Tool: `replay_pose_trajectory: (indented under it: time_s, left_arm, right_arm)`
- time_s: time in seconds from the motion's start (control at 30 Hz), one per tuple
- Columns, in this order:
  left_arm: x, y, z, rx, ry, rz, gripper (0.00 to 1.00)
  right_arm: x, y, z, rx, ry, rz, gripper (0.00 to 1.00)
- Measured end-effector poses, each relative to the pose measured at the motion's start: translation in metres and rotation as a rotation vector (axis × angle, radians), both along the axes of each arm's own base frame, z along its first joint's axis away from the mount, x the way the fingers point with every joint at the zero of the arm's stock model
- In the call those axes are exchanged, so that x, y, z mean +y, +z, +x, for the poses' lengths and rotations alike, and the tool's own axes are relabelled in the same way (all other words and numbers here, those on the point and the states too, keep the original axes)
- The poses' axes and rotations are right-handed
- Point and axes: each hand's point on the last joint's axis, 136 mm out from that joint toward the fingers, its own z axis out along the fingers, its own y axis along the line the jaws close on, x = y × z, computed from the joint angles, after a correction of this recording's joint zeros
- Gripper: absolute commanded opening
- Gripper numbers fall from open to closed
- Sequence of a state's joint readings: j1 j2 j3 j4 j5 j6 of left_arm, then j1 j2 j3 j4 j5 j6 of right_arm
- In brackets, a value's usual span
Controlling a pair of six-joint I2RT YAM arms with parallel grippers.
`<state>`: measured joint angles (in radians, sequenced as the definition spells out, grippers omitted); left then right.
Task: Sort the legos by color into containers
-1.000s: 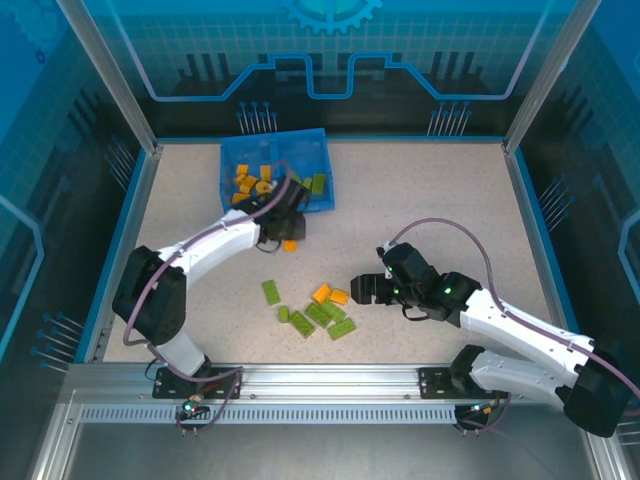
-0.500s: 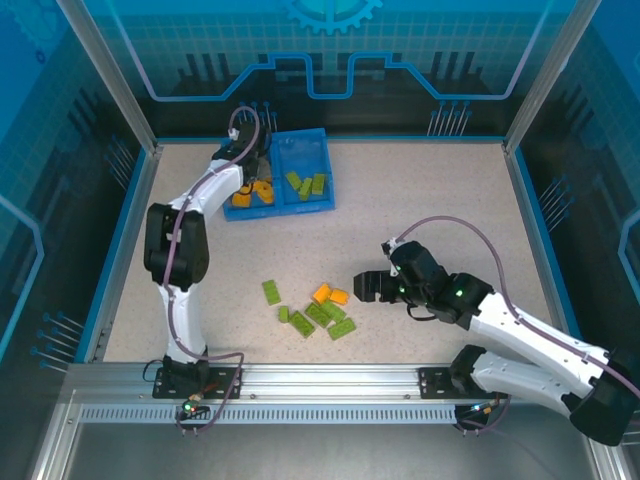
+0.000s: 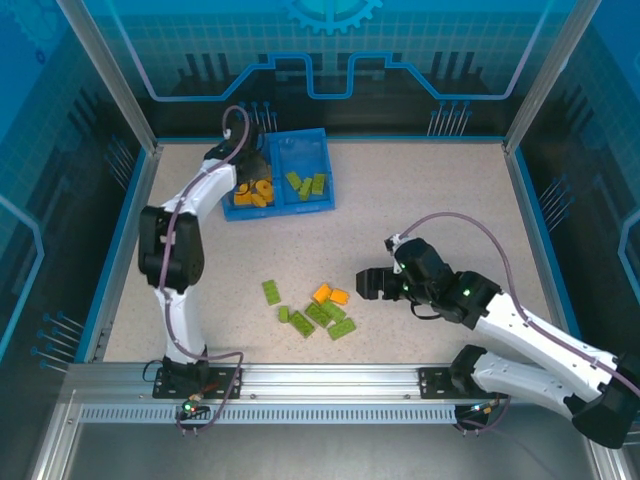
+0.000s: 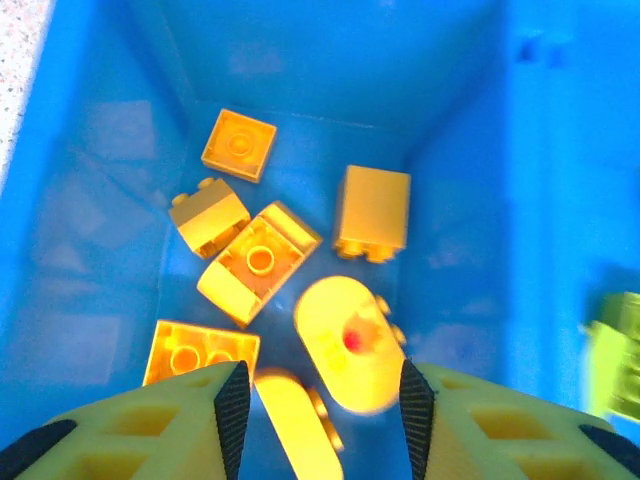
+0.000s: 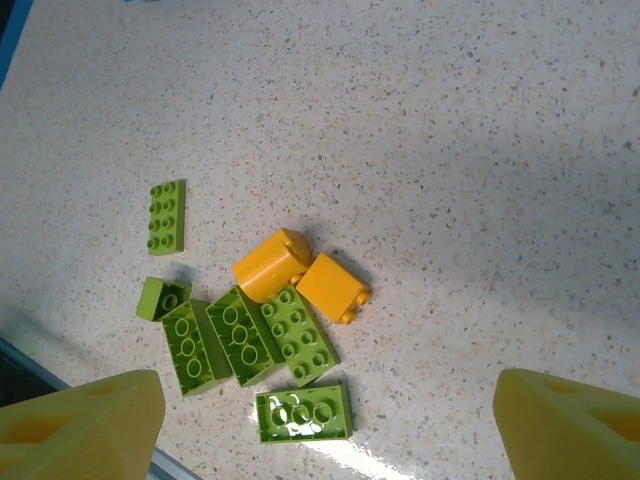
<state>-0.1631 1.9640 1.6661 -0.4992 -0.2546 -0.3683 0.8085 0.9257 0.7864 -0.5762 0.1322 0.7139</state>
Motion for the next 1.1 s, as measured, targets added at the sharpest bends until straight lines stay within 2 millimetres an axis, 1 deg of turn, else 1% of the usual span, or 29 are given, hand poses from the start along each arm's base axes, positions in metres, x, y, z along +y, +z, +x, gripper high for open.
replay_pose_trajectory:
  time_s: [0.03,0.1,0.13,0.23,0.27,0.3,0.33,0.37,0.43,0.5,0.57,0.67,0.73,0.83,0.87,0.9,1.0,1.1]
  left_arm:
    - [-0.003,0.015,-0.010,-0.026,-0.011,-0.020,0.46]
    - [-0.011,0.054,-0.034,-0.101,-0.036,-0.058,0.46]
    - [-0.018,0.078,-0.050,-0.150,-0.059,-0.074,0.46]
    - [-0.044,0.146,-0.104,-0.308,-0.170,-0.107,0.45]
    - [-0.053,0.164,-0.123,-0.356,-0.220,-0.114,0.46]
    - [-0.060,0.177,-0.143,-0.395,-0.270,-0.120,0.46]
    - [-0.064,0.187,-0.164,-0.428,-0.318,-0.123,0.47]
    - [-0.064,0.193,-0.184,-0.451,-0.356,-0.120,0.47]
    - [-0.058,0.194,-0.213,-0.475,-0.403,-0.105,0.47]
    - [-0.053,0.184,-0.238,-0.467,-0.446,-0.086,0.49]
    - [-0.050,0.169,-0.263,-0.444,-0.499,-0.071,0.53]
    - [-0.046,0.146,-0.290,-0.415,-0.559,-0.049,0.61]
    - [-0.042,0.135,-0.303,-0.415,-0.579,-0.032,0.67]
    - [-0.037,0.123,-0.314,-0.426,-0.584,-0.010,0.88]
    - [-0.036,0.120,-0.315,-0.427,-0.586,-0.004,0.95]
    - [-0.035,0.117,-0.316,-0.427,-0.588,-0.001,0.98]
    - [-0.034,0.116,-0.316,-0.424,-0.583,0.005,0.99]
    - [-0.034,0.115,-0.316,-0.423,-0.585,0.007,0.99]
  right_arm:
    - [0.004,0.002,0.002,-0.005,0.016,-0.015,0.87]
    - [0.015,0.005,0.006,-0.013,0.049,-0.048,0.86]
    - [0.023,0.007,0.008,-0.017,0.071,-0.062,0.86]
    - [0.058,0.013,0.012,-0.025,0.159,-0.105,0.86]
    - [0.073,0.013,0.012,-0.024,0.196,-0.125,0.86]
    - [0.085,0.011,0.012,-0.022,0.224,-0.138,0.86]
    - [0.102,0.008,0.012,-0.019,0.262,-0.158,0.85]
    - [0.116,0.003,0.011,-0.013,0.292,-0.180,0.84]
    - [0.142,-0.011,0.009,0.003,0.339,-0.227,0.83]
    - [0.163,-0.028,0.009,0.026,0.368,-0.271,0.82]
    - [0.183,-0.048,0.013,0.057,0.385,-0.312,0.80]
    - [0.205,-0.076,0.021,0.094,0.394,-0.364,0.78]
    - [0.217,-0.090,0.027,0.108,0.395,-0.388,0.78]
    - [0.233,-0.109,0.036,0.128,0.392,-0.428,0.76]
    - [0.238,-0.115,0.039,0.133,0.390,-0.438,0.75]
    - [0.241,-0.119,0.041,0.138,0.390,-0.445,0.75]
    - [0.244,-0.135,0.042,0.160,0.381,-0.482,0.73]
    - [0.241,-0.151,0.041,0.178,0.379,-0.544,0.67]
